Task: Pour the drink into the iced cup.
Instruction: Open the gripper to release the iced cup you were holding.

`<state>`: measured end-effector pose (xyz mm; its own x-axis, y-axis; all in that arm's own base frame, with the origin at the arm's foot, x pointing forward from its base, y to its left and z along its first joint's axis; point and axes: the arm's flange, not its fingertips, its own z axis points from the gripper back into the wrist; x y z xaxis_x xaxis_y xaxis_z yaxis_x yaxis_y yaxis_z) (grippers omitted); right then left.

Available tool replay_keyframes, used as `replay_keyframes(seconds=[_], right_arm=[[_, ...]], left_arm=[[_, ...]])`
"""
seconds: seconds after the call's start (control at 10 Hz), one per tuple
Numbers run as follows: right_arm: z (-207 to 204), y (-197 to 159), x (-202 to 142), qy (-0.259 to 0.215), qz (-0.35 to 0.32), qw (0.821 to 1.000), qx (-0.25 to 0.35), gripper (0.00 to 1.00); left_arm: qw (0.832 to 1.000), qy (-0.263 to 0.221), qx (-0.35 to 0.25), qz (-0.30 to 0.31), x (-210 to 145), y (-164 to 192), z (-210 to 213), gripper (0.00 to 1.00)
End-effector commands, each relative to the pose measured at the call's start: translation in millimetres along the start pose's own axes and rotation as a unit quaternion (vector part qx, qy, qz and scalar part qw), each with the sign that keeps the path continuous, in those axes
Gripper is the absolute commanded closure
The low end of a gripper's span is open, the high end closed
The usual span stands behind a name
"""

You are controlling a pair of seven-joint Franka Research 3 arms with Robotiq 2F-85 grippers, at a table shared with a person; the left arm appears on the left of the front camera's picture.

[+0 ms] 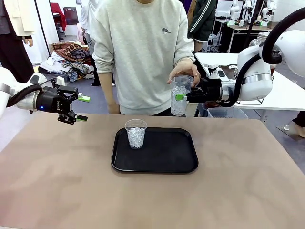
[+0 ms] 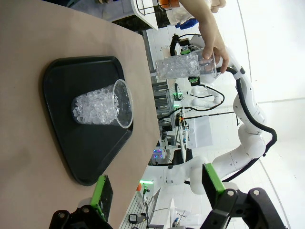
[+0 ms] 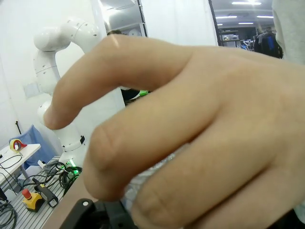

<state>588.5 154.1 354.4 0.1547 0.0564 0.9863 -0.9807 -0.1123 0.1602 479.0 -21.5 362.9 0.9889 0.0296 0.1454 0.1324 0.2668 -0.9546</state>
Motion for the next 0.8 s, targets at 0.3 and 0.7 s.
replay_keyframes(seconds=[0.3,0.7], right_arm=[[-1.8,2.5,2.7,0.002,0.007,1.000,-0.001,0.28],[-1.8,2.5,2.7,0.002,0.007,1.000,-0.001,0.28]], left_arm=[[1.000,-0.006,-0.005,-0.006,-1.0,0.1,-0.4,0.00],[1.000,-0.006,-0.005,-0.006,-1.0,0.1,-0.4,0.00]])
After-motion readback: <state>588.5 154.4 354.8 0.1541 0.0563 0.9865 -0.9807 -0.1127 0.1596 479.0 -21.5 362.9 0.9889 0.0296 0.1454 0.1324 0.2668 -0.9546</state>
